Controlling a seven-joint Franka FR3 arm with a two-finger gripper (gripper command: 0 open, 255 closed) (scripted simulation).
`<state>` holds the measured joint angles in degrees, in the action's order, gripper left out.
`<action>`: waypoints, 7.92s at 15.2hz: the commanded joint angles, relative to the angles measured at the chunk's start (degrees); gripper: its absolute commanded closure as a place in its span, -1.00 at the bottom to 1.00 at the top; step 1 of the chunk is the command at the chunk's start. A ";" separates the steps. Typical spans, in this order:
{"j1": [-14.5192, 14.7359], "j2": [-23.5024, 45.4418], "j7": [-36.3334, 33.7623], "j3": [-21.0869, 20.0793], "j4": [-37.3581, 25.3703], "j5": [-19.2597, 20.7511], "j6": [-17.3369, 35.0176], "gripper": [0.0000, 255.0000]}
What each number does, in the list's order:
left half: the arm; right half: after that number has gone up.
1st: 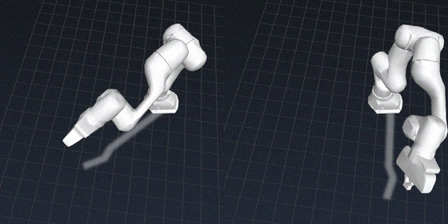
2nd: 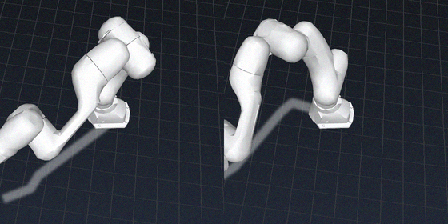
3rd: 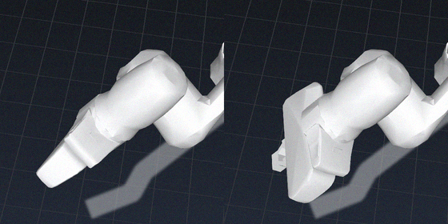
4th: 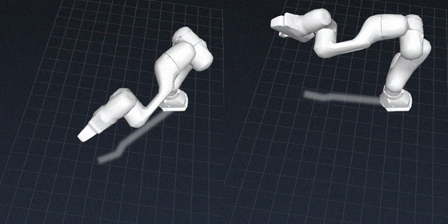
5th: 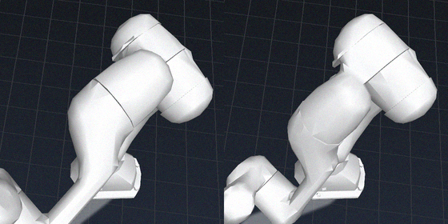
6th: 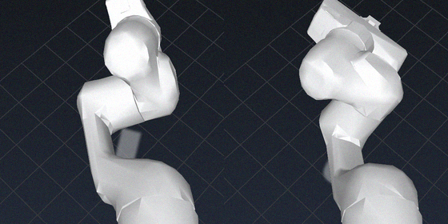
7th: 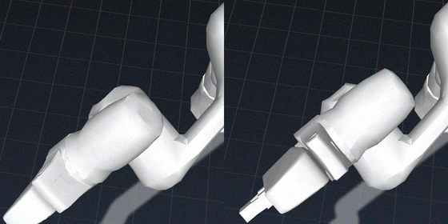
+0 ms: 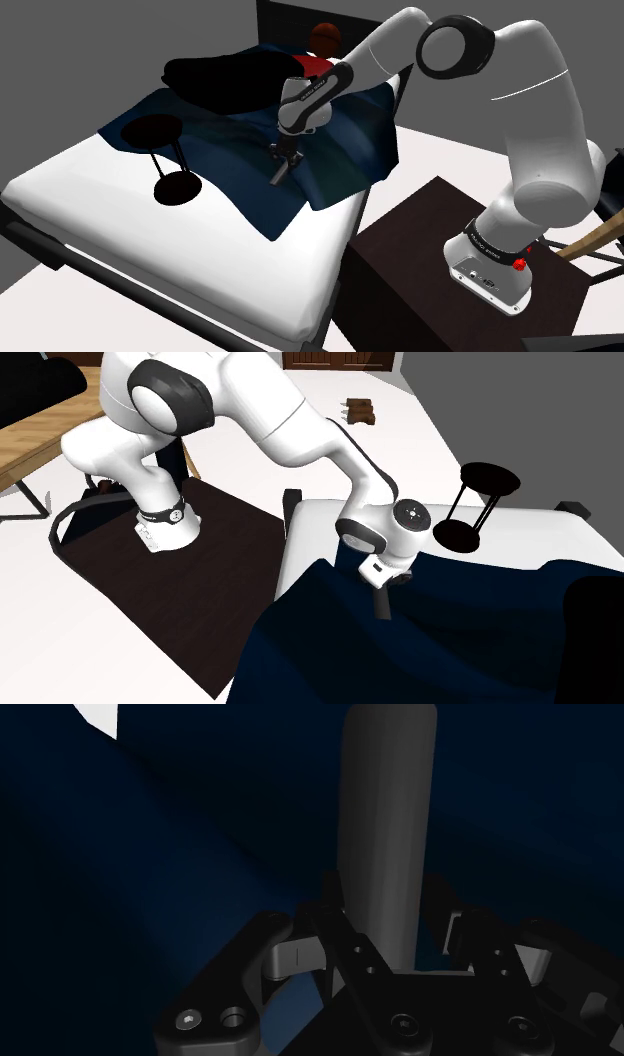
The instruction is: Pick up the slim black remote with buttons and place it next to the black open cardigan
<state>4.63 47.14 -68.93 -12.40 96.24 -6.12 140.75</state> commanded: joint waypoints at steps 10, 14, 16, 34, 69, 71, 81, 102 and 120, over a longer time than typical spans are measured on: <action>-0.62 -6.60 -0.78 -0.59 1.99 -0.47 -4.55 1.00; -0.83 -8.84 -1.08 -0.80 2.29 -0.64 -6.45 1.00; -0.93 -9.92 -1.22 -0.89 2.37 -0.72 -7.44 1.00; -1.70 -18.27 -2.63 -1.62 0.68 -1.41 -17.28 1.00; -0.03 -4.07 -4.95 -0.49 -36.99 1.86 -40.81 1.00; -0.12 -4.04 -4.72 -0.46 -35.50 1.83 -39.31 1.00; -0.35 -2.78 -3.69 -0.30 -29.90 1.80 -32.58 1.00; -0.09 4.13 -1.88 0.27 -25.39 2.14 -21.36 1.00; 0.64 13.63 -0.54 0.90 -27.98 2.60 -14.59 1.00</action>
<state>5.16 59.84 -69.54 -11.55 68.91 -3.56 125.84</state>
